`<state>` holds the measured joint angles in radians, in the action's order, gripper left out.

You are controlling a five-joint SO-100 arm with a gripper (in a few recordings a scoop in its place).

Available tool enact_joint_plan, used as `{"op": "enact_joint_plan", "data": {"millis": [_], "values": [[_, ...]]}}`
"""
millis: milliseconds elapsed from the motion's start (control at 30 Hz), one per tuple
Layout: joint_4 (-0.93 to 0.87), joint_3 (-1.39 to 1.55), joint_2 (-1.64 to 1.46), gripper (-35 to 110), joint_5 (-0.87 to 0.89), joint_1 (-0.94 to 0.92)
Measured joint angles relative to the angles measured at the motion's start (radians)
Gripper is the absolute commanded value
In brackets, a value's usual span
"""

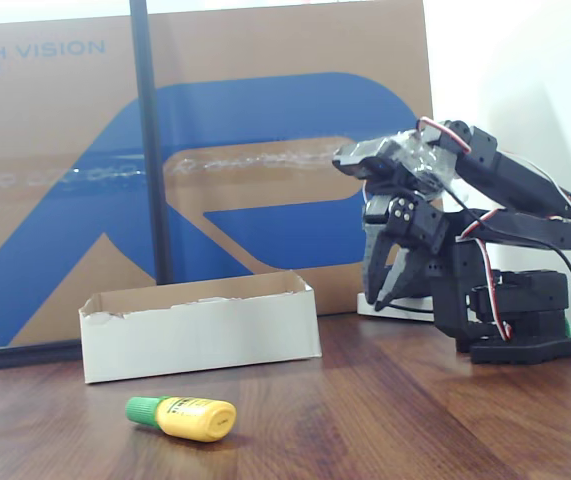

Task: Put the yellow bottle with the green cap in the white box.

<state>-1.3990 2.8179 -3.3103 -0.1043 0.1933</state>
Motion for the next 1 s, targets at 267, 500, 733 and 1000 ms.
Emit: {"op": "enact_joint_plan", "data": {"millis": [267,500,733,1000], "values": [[0.060,-0.038,0.135,4,0.041,0.077],[0.147,-0.195,0.419,3,0.100,0.236],[0.166,-0.272,0.520,7,0.107,0.244],[0.279,-0.336,0.673,8,0.126,0.190]]}}
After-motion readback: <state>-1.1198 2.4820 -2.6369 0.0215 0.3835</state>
